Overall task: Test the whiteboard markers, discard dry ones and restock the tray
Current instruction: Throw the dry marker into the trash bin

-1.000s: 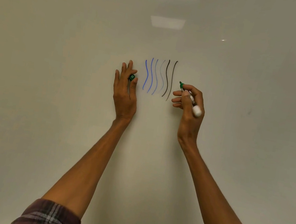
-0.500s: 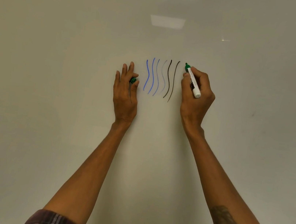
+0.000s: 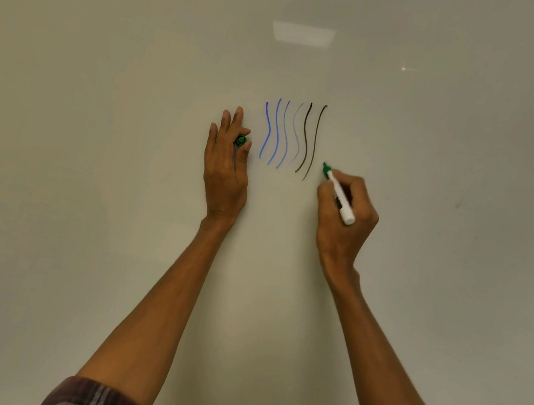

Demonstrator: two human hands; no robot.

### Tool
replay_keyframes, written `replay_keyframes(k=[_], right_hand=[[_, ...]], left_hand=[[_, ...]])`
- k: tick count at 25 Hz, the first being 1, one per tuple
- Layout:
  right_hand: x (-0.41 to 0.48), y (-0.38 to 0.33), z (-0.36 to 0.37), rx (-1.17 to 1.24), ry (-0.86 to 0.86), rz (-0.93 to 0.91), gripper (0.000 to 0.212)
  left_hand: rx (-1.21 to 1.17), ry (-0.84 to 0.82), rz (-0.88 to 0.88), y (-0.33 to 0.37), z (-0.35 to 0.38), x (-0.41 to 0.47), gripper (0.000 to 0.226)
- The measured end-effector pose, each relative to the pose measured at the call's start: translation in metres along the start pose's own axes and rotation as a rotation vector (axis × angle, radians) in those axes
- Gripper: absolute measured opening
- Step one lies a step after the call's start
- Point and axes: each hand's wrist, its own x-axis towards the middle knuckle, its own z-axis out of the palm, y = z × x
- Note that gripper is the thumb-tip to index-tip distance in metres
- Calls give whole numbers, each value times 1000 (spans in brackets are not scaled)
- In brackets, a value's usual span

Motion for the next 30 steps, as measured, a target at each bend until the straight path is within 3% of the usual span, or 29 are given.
replay_keyframes(k=[5,8,10,14,17,19,23,30], right_hand=[[62,-12,7,-12,27,-114,18],[48,-1,3,-133,-51,-201,18],[19,9,-4,-159,-50,-164,17],[-27,17,-13,-93,-117,-9,16],[-34,12,-20,199,-173,282,18],[-38,10,-22,390,-209,466,18],[-61,1,-14,733,-290,775,19],[-108,-5,7,806,-425,874,25]], left_hand=[[-2,-1,3,-2,0,-1,36],[-6,2,3,-1,0,-2,36],[-7,0,-1,-2,-1,-2,36],[-7,-3,-17,5,-4,-2,36],[-152,64,-89,15,-13,-2,26],[-213,137,-181,22,-22,-8,19],[-396,187,-497,34,-40,-39,25],[-461,254,-798,35,-71,-90,30]])
